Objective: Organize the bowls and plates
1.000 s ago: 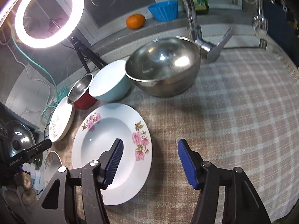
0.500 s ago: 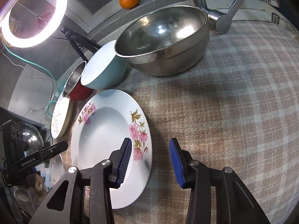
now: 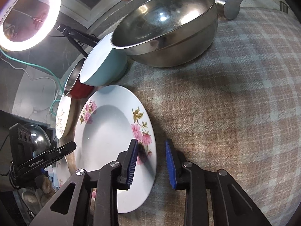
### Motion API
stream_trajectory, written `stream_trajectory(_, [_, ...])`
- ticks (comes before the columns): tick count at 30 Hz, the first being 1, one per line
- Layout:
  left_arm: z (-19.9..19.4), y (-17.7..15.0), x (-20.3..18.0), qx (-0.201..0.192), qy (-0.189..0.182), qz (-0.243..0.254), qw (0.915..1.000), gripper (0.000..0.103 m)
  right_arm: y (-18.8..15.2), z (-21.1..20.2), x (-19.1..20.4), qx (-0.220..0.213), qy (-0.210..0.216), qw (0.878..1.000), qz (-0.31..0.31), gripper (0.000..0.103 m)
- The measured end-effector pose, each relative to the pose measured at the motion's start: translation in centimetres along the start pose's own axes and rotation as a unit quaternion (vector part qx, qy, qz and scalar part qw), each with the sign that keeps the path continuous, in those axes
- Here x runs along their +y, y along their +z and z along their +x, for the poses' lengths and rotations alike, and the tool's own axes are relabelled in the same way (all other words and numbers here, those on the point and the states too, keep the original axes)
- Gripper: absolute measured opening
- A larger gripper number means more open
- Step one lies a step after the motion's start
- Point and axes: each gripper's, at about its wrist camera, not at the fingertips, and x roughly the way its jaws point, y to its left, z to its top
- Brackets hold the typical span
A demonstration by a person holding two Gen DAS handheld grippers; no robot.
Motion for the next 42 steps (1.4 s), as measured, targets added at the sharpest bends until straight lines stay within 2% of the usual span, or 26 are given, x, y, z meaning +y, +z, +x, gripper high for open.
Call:
stream_trajectory(3, [0.1, 0.0, 0.0, 0.003, -0.001, 0.0, 1.0, 0.021, 0.1, 0.4, 0.4, 0.006, 0.001, 1.0, -0.008, 0.025])
stream_trajectory(5, [0.2, 0.0, 0.0, 0.004, 0.001, 0.001, 1.0, 0.021, 0.2, 0.5, 0.6, 0.008, 0.005, 1.0, -0.012, 0.02])
stream_trajectory(21, [0.7, -0.5, -0.3, 0.019, 0.008, 0.003, 0.9998, 0.021, 0.2, 0.5, 1.6, 0.008, -0.017, 0.999, -0.037, 0.02])
stream_trajectory(42, [0.0, -4.0, -0.7, 0.026, 0.021, 0.009, 0.9994, 0.021, -1.6, 0.8, 1.8, 0.023, -0.019, 0.998, -0.058, 0.021])
